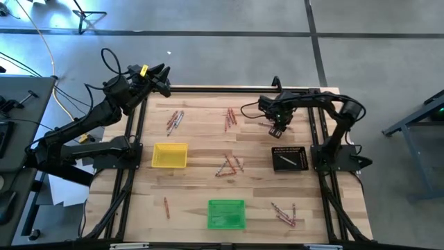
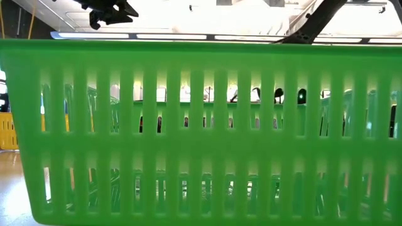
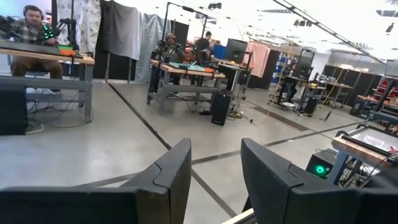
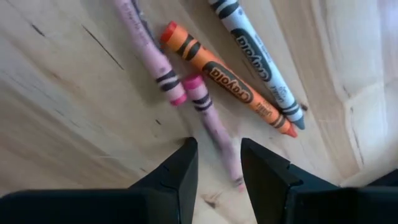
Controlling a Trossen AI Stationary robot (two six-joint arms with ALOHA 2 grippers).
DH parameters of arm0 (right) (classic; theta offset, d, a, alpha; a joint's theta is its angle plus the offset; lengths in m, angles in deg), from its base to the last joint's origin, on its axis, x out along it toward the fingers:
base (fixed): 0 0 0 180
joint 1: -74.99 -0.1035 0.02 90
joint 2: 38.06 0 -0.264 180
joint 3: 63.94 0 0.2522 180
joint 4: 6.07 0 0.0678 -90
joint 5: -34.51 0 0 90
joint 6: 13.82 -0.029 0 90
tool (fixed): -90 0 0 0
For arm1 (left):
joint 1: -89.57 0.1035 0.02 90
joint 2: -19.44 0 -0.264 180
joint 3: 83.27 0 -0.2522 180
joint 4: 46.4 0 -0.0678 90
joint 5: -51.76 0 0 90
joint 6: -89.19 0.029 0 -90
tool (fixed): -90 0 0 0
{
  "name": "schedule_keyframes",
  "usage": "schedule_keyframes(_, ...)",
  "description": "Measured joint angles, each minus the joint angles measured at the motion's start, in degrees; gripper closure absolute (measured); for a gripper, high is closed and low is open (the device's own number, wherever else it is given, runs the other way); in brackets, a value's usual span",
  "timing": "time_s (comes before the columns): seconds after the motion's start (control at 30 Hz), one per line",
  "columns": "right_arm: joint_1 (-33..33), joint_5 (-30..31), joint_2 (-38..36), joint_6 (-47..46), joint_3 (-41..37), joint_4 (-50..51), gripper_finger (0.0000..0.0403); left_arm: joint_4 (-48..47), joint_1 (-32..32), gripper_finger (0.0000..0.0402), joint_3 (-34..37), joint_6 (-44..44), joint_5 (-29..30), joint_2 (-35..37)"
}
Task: Sort crayons
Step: Put the pink crayon into the green bin
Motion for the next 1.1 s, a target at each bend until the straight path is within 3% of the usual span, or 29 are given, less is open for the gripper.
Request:
schedule_keyframes(0.33,0.1,-1.2,1.0,3.4,0.1,-0.7,0.0294,0.0,0.0,0.0275,0.0,0.0,0.0,0.0)
schedule_keyframes(0.6,0.4,-4.6,1.1,4.0,0.1,0.2,0.0392,0.0,0.0,0.0275,0.0,0.0,0.0,0.0)
schedule_keyframes(0.83,1.8,-8.1,0.2,4.1,0.9,6.7,0.0398,0.0,0.0,0.0275,0.0,0.0,0.0,0.0)
schedule_keyframes(1.1,2.1,-10.0,-7.5,2.3,5.4,10.9,0.0400,-0.1,0.0,0.0275,0.0,0.0,0.0,0.0)
